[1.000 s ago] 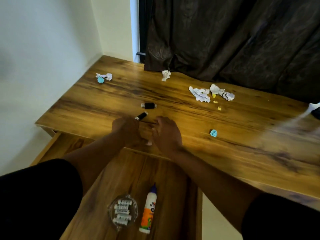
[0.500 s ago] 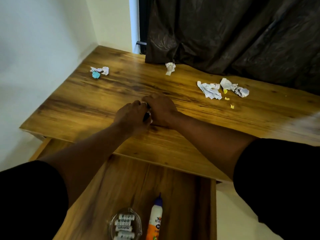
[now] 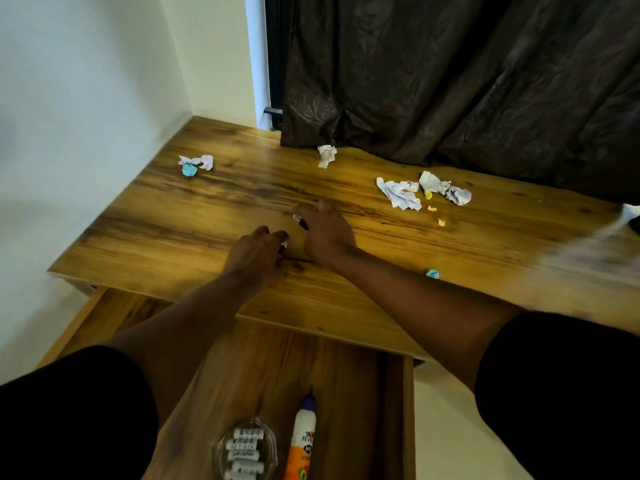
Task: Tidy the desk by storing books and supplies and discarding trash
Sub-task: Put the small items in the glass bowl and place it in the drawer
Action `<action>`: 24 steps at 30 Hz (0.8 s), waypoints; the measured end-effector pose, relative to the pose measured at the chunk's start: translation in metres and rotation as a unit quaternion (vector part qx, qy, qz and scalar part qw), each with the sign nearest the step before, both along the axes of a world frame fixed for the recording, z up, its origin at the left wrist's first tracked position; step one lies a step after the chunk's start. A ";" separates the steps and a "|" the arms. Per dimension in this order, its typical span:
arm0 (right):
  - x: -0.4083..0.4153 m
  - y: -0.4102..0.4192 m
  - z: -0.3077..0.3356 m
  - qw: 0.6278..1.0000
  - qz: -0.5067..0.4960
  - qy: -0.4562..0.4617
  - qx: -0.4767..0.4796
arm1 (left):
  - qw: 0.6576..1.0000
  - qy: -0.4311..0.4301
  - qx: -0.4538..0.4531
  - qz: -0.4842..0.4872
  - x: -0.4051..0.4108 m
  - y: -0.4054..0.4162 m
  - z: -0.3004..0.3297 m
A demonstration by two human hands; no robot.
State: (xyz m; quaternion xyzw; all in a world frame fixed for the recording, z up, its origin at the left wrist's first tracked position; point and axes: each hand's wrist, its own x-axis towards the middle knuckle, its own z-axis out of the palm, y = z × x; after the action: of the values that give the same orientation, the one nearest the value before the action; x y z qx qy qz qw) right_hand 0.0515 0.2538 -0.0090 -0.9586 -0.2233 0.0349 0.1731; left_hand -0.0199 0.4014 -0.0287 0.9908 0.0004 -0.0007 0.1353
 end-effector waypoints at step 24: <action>-0.376 -0.071 -0.069 0.958 -0.129 0.193 0.171 | 0.993 0.085 -0.073 0.041 -0.322 -0.077 -0.041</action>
State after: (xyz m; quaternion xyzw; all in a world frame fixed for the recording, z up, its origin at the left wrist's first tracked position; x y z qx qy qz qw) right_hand -0.3240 0.1828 -0.0777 -0.9106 -0.0625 0.1577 0.3769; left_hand -0.3421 0.3247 -0.0695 0.9739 0.0521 -0.0794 0.2063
